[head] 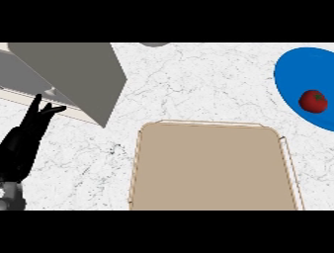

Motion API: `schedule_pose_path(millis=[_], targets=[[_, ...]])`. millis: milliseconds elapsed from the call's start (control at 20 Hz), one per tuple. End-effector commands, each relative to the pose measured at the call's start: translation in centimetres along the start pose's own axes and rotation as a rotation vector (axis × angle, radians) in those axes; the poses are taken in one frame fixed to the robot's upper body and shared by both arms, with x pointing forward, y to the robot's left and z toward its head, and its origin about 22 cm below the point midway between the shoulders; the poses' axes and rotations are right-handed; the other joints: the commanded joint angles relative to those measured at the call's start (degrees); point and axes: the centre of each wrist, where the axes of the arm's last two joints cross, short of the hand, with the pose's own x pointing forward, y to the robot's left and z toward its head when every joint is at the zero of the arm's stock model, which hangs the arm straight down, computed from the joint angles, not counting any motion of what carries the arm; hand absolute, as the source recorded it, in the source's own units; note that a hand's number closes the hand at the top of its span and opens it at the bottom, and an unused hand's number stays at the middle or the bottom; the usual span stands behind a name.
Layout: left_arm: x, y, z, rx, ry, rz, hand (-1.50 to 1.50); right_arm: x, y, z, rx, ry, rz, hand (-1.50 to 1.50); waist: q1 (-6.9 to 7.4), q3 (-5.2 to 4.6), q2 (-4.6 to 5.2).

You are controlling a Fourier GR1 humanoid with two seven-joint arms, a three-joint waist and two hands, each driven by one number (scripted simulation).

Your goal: Pick the tomato from the tray and place it in the plate

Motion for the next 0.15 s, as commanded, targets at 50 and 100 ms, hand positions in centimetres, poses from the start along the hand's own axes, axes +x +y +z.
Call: schedule_pose_path(millis=[50,100], targets=[[-0.1,-2.0,-1.0,-0.061,0.031,0.024,0.0,0.1,-1.4,1.4,0.092,-0.093,-0.078,-1.5,-0.36,-0.32,0.79],[-0.1,-1.4,-1.4,-0.057,0.031,0.011,0.0,-0.9,-0.5,1.6,0.13,-0.071,-0.077,-1.5,-0.83,-0.34,0.87]])
